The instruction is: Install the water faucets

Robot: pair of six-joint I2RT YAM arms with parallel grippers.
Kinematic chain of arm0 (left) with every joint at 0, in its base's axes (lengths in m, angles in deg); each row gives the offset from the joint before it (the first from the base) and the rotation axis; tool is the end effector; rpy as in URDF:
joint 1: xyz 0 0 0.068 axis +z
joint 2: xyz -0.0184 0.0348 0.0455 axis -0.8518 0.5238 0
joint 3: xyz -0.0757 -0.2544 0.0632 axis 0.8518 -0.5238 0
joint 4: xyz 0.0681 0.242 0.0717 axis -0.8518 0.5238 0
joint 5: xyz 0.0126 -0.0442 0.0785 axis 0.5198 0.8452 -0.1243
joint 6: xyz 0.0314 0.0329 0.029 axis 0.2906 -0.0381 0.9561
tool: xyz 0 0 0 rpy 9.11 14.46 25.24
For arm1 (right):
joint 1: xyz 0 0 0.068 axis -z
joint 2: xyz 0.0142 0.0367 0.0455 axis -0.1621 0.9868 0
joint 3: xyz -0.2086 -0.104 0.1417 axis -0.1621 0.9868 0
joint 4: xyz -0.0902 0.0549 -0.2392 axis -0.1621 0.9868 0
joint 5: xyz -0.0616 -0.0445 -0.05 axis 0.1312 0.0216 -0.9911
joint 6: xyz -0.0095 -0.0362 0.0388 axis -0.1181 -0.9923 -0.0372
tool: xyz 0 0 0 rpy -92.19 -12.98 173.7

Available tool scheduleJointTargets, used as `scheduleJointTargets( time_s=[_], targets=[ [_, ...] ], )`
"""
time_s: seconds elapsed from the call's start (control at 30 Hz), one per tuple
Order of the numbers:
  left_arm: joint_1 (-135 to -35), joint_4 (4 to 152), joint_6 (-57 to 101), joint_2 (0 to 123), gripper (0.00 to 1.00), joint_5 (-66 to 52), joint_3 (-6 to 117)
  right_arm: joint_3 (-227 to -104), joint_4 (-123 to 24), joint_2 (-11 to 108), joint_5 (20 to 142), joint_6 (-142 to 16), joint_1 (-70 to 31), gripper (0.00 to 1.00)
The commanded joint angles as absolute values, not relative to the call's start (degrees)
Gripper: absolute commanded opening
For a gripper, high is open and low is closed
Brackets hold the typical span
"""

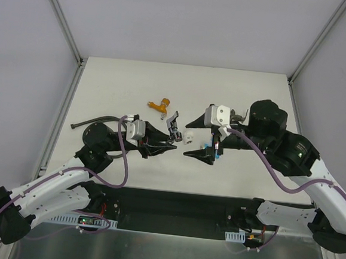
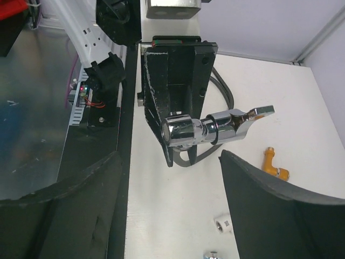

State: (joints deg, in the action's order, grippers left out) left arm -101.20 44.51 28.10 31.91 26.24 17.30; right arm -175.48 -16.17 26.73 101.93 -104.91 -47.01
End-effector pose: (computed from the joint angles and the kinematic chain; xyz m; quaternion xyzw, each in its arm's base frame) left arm 0.1159 -0.1396 0.3516 0.4468 0.3875 -0.4964 0.6354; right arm 0.0869 0.1607 0.4895 -0.6345 0.3931 0.2970 0.5955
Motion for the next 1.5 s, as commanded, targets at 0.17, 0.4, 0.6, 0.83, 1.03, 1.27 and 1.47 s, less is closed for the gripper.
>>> scheduleJointTargets(
  time_s=[0.17,0.4,0.6,0.83,1.03,1.27,1.47],
  targets=[
    [-101.7,41.4,28.0,32.3,0.0,31.4,21.5,-178.3,-18.9,29.8,119.3,-112.6,-41.4,0.67],
    [-101.7,42.0,27.9,32.9,0.0,32.6,22.1,-179.0,-19.9,32.1,125.2,-112.3,-40.2,0.63],
    [-101.6,42.5,28.0,33.2,0.0,32.7,22.1,-179.8,-20.2,33.6,128.7,-112.1,-40.1,0.61],
    [-101.7,42.4,27.8,33.3,0.0,32.8,22.2,-179.8,-20.5,35.1,130.2,-111.2,-40.1,0.47],
    [-101.6,42.4,27.8,32.9,0.0,31.9,22.1,-179.5,-20.8,35.7,130.2,-110.1,-40.2,0.26],
    [-101.7,42.5,28.1,31.9,0.0,27.6,21.3,-177.6,-23.0,35.5,125.8,-108.0,-41.6,0.09],
    [-101.6,42.7,28.5,30.4,0.0,20.9,20.2,-175.5,-23.3,34.7,117.4,-107.9,-45.9,0.02]
  ],
)
